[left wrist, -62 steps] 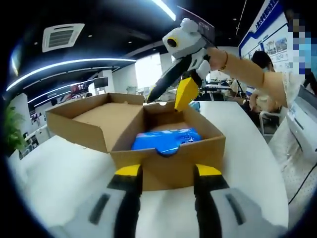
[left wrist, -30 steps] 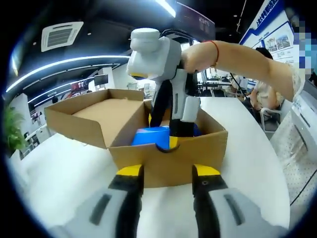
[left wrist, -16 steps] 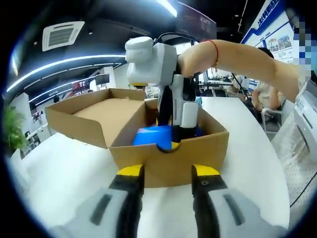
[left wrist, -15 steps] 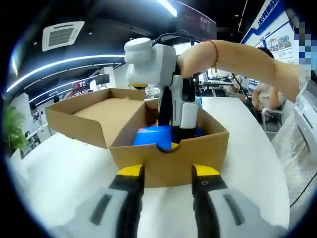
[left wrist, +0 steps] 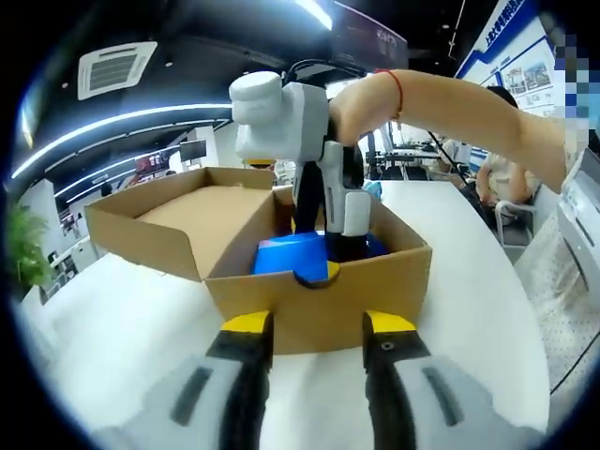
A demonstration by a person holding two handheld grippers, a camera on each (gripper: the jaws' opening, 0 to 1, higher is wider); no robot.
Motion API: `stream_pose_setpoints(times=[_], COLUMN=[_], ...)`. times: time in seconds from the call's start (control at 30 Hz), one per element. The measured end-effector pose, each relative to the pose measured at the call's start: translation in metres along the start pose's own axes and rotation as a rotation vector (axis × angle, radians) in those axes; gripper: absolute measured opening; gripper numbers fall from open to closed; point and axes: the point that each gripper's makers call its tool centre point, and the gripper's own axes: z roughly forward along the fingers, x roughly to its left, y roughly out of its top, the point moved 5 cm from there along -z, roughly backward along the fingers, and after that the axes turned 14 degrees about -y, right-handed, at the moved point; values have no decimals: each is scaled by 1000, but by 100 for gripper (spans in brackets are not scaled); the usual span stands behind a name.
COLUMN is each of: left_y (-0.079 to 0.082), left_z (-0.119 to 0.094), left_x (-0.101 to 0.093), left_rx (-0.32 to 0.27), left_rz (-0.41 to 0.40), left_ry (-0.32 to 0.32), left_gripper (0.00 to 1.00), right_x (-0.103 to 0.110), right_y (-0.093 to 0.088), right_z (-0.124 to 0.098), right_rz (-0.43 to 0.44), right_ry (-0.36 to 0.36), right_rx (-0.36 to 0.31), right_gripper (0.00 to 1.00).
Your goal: Operate the shoe box by opening the lid, removing the specified soft item, and placing it in the target area until the item is outside and the box remains undamaged.
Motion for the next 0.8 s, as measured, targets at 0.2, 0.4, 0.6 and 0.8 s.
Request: stream_pose_setpoints(times=[0.2,0.4,0.6,0.8], left_y=[0,0,0,0], left_z=[0,0,0,-1], left_x=[1,0,0,0], left_rx=[-4,2,6,7], left_rz=[-5,-2,4,6], left_ry=[-1,0,2,4], left_gripper=[38,38,38,38], right_x=[4,3,2,2], right_y=[-3,-6,-7,-6], right_z=[8,12,14,13], right_rz=[-67,-50,-44,-31], right_ry=[-40,-22,-4,-1], right_rx=[46,61,70,58], right_gripper=[86,88,86,82])
